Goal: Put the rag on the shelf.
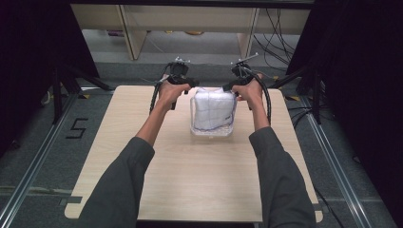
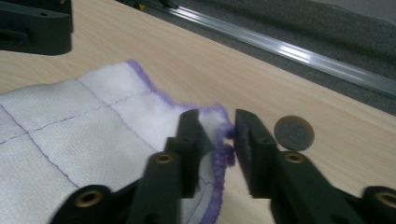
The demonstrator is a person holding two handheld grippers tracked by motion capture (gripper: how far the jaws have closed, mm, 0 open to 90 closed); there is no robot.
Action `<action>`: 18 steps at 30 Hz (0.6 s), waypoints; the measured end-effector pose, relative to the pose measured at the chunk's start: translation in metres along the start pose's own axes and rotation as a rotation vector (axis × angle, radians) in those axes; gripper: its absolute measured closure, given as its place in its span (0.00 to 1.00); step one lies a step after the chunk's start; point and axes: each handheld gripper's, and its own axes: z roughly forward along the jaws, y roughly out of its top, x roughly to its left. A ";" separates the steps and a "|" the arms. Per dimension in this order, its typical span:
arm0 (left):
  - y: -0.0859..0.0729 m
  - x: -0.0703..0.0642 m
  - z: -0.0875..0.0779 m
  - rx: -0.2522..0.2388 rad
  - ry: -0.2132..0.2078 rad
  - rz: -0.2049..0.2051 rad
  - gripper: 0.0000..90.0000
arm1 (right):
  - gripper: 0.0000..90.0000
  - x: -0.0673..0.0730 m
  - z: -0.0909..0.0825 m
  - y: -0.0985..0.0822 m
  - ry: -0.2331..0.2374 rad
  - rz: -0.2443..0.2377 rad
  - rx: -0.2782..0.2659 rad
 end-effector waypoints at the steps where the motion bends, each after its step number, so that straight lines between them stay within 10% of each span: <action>1: -0.001 0.001 -0.002 -0.001 -0.002 -0.004 0.79 | 0.73 -0.002 0.000 0.000 -0.004 -0.008 -0.010; 18: -0.018 0.008 -0.039 0.005 -0.022 0.009 0.69 | 0.61 -0.006 -0.038 -0.004 -0.015 -0.013 -0.064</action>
